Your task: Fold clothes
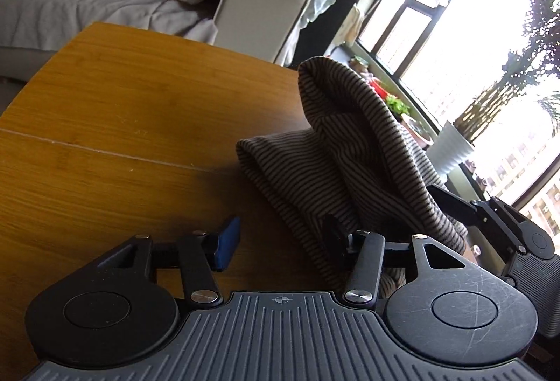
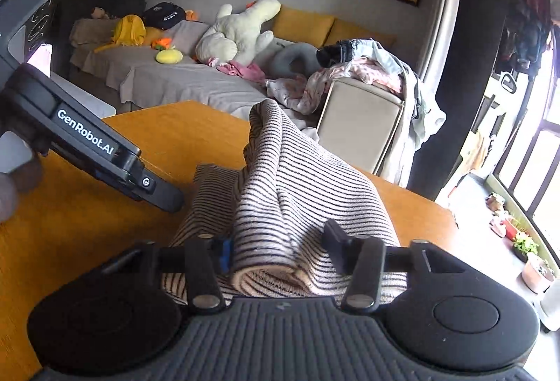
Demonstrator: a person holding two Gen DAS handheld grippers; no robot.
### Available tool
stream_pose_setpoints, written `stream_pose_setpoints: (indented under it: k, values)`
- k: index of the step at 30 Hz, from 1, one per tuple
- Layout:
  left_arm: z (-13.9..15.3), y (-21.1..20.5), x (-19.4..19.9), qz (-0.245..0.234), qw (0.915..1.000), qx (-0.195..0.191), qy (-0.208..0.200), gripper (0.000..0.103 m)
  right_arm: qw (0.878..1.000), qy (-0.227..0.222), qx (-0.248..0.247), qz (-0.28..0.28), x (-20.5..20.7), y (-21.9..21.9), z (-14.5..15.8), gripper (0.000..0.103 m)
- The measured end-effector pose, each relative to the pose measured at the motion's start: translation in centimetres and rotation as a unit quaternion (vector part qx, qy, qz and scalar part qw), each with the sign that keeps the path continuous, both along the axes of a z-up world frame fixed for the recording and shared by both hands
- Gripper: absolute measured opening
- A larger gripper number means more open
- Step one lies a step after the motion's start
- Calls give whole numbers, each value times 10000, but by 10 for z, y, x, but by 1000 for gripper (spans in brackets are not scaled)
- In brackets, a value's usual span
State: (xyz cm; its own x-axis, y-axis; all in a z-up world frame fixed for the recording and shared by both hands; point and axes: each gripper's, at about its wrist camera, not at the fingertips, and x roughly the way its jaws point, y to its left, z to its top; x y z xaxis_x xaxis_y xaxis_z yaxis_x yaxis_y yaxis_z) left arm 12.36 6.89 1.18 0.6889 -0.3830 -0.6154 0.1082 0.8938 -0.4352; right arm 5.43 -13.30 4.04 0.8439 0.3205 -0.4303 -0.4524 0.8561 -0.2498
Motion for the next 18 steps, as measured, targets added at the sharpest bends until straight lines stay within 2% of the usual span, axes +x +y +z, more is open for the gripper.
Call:
stream_pose_setpoints:
  k: [1,3,4,6,9,12,14,16,18]
  values:
    - [-1,-2,1,-91,9999,-126,44,56,10000,1,57,4,1,-4,2,27]
    - [-7,-5,4,-314,9983,-447,185,50,9998,-58,158,65,0,-10,13,22]
    - [-9,-7,5,-411,9972,-569,242,45,9996,-79,253,102,0,-14,20,21]
    - [-13,-12,7,-530,9963,-614,281,43,9979,-79,605,211,-2,-25,39,19]
    - [-21,-18,13,-651,9947,-699,378,40,9928,187,1054,533,-7,-36,61,18]
    - [-26,-22,16,-687,9940,-770,373,39,9886,634,1118,784,-12,-34,54,18]
    - [-27,-22,17,-699,9936,-803,378,40,9892,839,911,779,-14,-27,36,18]
    - [-27,-18,17,-649,9941,-772,395,38,9905,888,751,727,-18,-18,20,18]
    - [-25,-13,16,-548,9952,-698,403,40,9934,739,500,726,-24,-8,11,22]
